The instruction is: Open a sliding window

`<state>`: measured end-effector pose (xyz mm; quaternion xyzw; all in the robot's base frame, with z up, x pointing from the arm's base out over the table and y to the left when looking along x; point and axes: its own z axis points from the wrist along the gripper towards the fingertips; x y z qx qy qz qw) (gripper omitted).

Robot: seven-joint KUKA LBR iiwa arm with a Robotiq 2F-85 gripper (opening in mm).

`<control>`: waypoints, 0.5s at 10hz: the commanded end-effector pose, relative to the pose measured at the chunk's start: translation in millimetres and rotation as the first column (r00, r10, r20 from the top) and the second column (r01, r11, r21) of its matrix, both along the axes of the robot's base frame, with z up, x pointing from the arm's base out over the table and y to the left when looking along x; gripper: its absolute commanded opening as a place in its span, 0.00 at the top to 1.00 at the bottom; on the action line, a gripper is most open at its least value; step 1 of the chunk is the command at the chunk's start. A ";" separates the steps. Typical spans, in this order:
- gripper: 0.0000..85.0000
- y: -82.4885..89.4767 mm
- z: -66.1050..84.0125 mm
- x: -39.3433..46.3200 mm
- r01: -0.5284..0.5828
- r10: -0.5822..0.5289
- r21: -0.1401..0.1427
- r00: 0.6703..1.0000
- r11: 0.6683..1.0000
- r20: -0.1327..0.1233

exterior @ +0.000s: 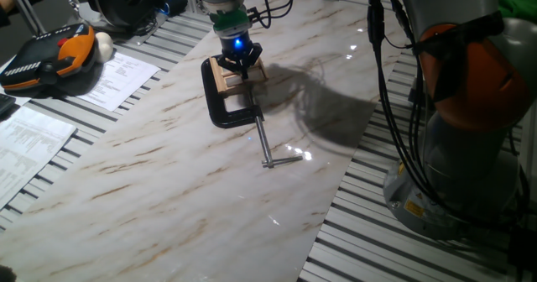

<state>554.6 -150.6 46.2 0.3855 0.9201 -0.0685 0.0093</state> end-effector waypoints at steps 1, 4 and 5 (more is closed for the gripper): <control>1.00 0.2 -0.3 -0.2 0.000 0.000 0.000 1.000 1.000 0.000; 1.00 1.1 -0.5 0.0 0.000 0.000 0.003 1.000 1.000 0.000; 1.00 1.3 -0.9 0.1 0.000 0.000 0.006 1.000 1.000 0.000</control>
